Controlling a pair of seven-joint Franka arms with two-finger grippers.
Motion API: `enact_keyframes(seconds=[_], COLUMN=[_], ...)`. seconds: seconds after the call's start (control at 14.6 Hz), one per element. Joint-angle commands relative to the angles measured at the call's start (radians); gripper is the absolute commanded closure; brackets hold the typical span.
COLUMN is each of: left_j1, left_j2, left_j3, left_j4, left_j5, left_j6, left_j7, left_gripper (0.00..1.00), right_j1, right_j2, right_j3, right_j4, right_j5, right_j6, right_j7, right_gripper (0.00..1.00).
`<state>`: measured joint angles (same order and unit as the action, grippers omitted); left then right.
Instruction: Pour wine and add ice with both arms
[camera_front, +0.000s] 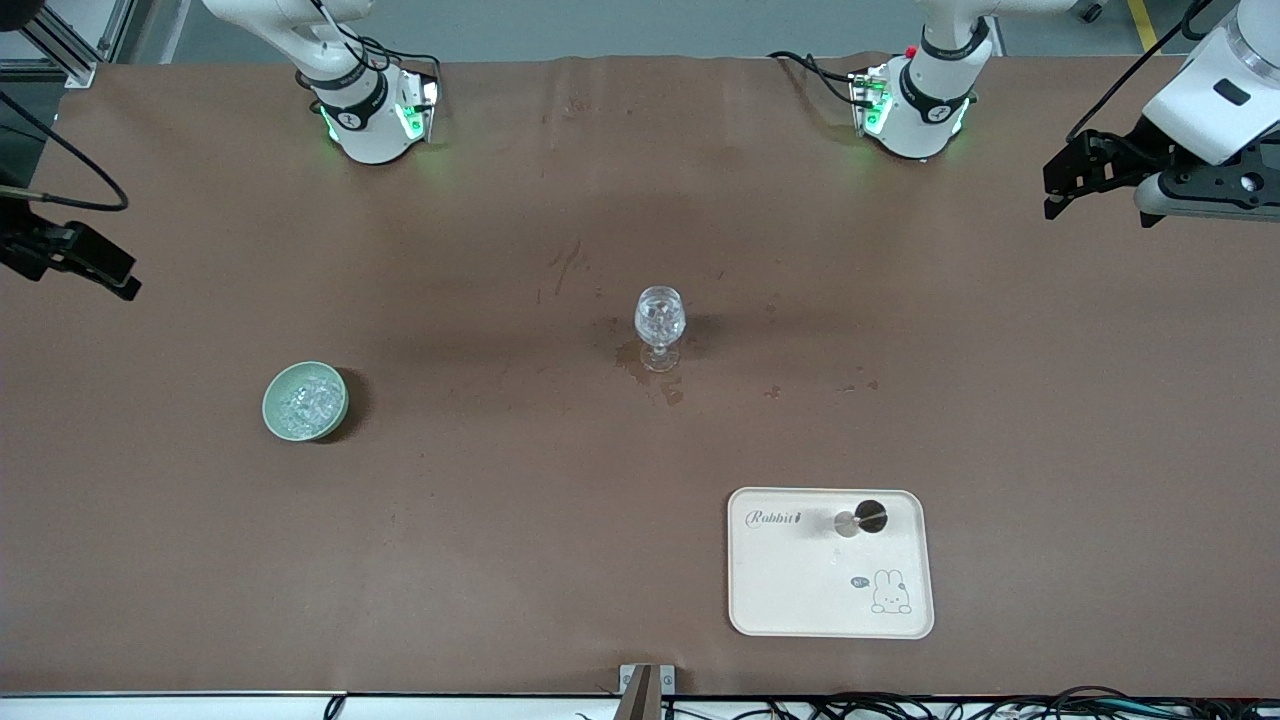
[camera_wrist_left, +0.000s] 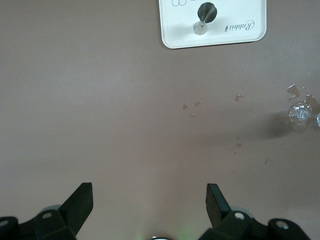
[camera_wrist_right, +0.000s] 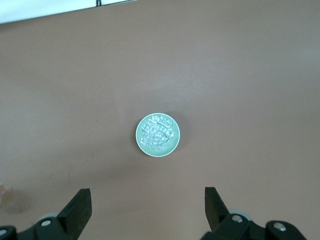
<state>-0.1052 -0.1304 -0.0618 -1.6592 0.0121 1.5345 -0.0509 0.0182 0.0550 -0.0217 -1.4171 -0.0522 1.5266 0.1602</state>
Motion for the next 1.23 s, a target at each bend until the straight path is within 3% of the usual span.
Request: enact_keyframes(seconds=[0.0, 0.27, 0.68, 1.16], left_j1=[0.004, 0.004, 0.004, 0.002], left_j2=[-0.023, -0.026, 0.0, 0.002], left_j3=[-0.027, -0.029, -0.027, -0.029], left_j4=[-0.036, -0.028, 0.004, 0.009], left_j5=[-0.014, -0.012, 0.005, 0.034], left_j6=[0.015, -0.005, -0.005, -0.016], left_j7=[-0.061, -0.148, -0.142, -0.141], left_gripper=[0.0, 0.0, 0.0, 0.0], right_j1=[-0.023, -0.032, -0.037, -0.041], right_j2=[-0.032, -0.029, -0.029, -0.027], right_j3=[-0.001, -0.001, -0.043, -0.041], right_j4=[-0.036, -0.023, -0.023, -0.023], right_j5=[0.022, 0.017, 0.023, 0.025], right_j6=[0.007, -0.022, -0.022, -0.02], right_j7=[-0.076, -0.079, -0.169, -0.166], right_gripper=[0.0, 0.0, 0.0, 0.0])
